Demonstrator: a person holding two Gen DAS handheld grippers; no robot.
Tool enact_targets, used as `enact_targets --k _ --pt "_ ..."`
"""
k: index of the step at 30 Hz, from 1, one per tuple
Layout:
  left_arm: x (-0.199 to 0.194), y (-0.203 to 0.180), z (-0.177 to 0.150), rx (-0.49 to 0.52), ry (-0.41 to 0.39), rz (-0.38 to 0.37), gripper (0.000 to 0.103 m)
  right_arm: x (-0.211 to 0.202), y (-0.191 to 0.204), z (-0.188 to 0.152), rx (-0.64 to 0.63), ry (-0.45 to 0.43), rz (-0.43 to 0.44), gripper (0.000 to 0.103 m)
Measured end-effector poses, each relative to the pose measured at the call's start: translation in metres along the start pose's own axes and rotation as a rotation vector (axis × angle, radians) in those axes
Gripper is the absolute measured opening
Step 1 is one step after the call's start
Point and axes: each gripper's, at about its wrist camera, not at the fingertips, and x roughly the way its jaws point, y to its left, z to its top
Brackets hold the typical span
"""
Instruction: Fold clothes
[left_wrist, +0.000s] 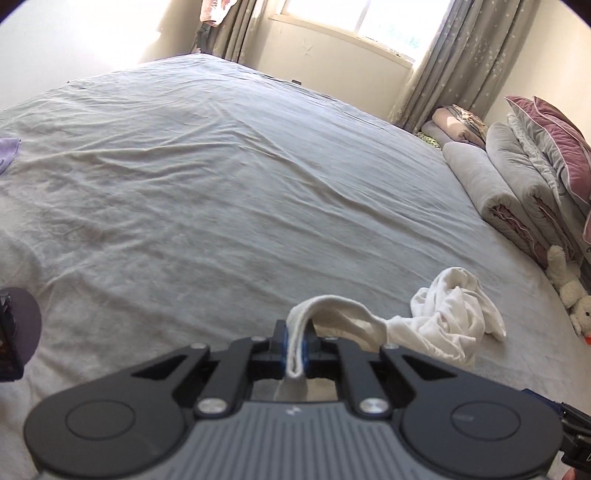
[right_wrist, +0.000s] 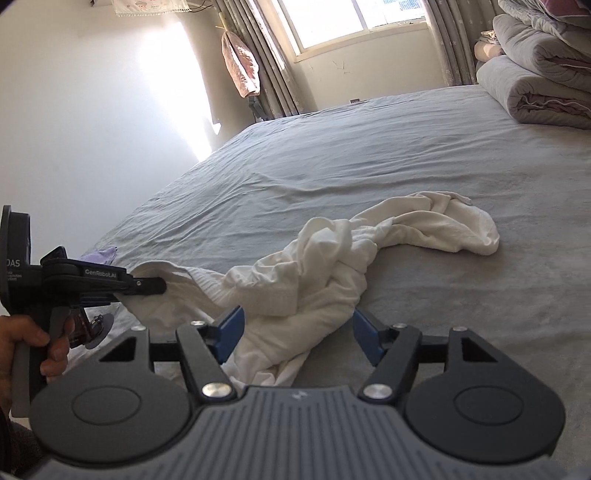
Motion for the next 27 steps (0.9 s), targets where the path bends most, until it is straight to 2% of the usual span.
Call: enact_targets --k 8,14,17,19,22,27 --pt "-0.004 0.023 -0.009 0.070 -0.004 0.157 0.007 0.024 -0.012 -0.011 0.048 0.069 -0.076 0.069" --pt "0.009 0.027 -0.026 0.118 0.073 0.136 0.011 0.036 -0.010 -0.021 0.058 0.112 -0.083 0.069" --pt "0.009 0.020 -0.033 0.172 0.062 0.143 0.030 0.036 -0.003 -0.024 0.024 0.100 -0.099 0.069" --pt "0.007 0.013 -0.034 0.207 0.051 0.137 0.051 0.035 -0.001 -0.025 0.017 0.093 -0.107 0.069" --pt "0.004 0.004 -0.029 0.208 0.041 0.081 0.060 0.030 -0.002 -0.022 0.041 0.084 -0.122 0.069" --pt "0.009 -0.013 -0.015 0.188 0.045 -0.026 0.068 0.023 -0.003 -0.012 0.043 0.063 -0.167 0.069"
